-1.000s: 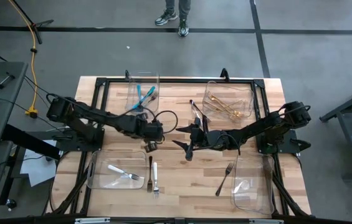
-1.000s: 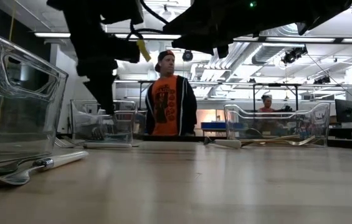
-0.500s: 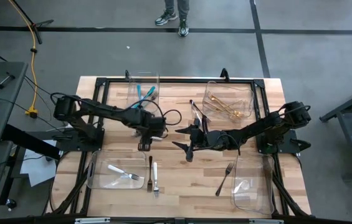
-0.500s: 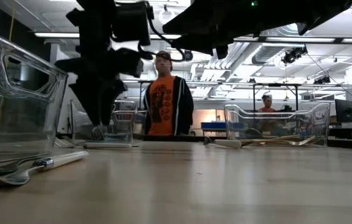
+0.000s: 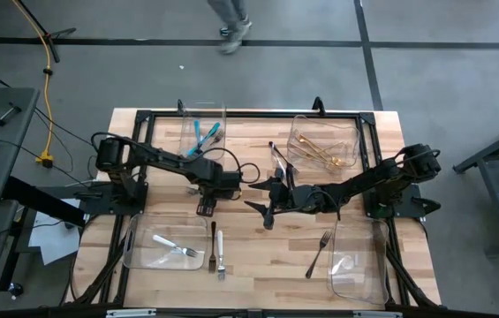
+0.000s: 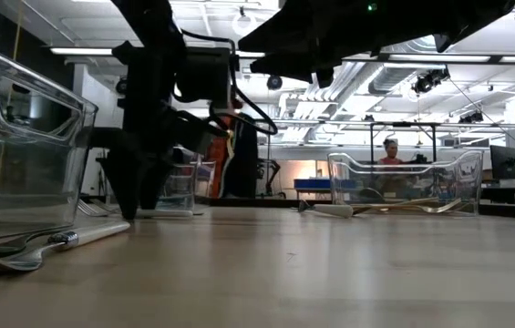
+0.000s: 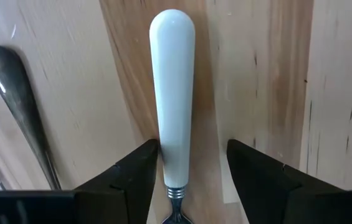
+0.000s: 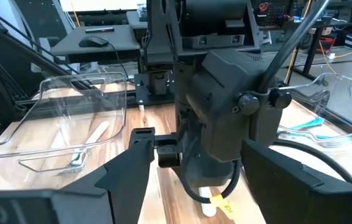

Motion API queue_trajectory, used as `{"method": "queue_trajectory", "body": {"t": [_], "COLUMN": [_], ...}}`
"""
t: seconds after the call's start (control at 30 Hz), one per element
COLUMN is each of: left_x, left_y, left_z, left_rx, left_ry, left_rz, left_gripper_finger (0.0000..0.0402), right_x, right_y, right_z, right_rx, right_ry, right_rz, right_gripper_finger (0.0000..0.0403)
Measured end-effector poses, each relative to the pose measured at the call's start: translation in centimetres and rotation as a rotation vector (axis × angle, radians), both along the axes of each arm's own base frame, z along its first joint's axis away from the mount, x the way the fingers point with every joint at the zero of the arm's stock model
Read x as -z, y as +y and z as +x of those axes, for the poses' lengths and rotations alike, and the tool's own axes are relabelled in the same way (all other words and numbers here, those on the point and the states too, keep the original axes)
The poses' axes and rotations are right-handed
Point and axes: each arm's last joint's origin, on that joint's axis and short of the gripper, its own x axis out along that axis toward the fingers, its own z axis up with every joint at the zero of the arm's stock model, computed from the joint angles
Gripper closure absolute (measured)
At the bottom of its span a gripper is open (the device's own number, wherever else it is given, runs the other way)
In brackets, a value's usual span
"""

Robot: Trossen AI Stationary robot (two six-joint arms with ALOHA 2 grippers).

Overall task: Sort silverware by color (type)
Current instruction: Put the white fork into the bottom left transparent bin

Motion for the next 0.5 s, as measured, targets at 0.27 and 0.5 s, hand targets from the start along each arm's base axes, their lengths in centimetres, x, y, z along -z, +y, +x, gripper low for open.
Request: {"method": "queue_trajectory", "body": {"t": [0.27,0.5], "left_x": [0.09,0.11], "left_y": [-0.03,0.0], "left_z": [-0.02,0.0], "left_rx": [-0.021,-0.046], "left_ry": [0.002,-0.001], "left_rz": [0.003,0.027], "left_gripper_finger": [0.0264,0.0367], "right_x": [0.0,0.0], "right_y": [0.0,0.01], "right_z": [0.0,0.0], "right_rx": [0.0,0.0], "right_ry": [0.0,0.0], "right_rz": [0.0,0.0], "right_gripper_finger": [0.0155,0.0155]}}
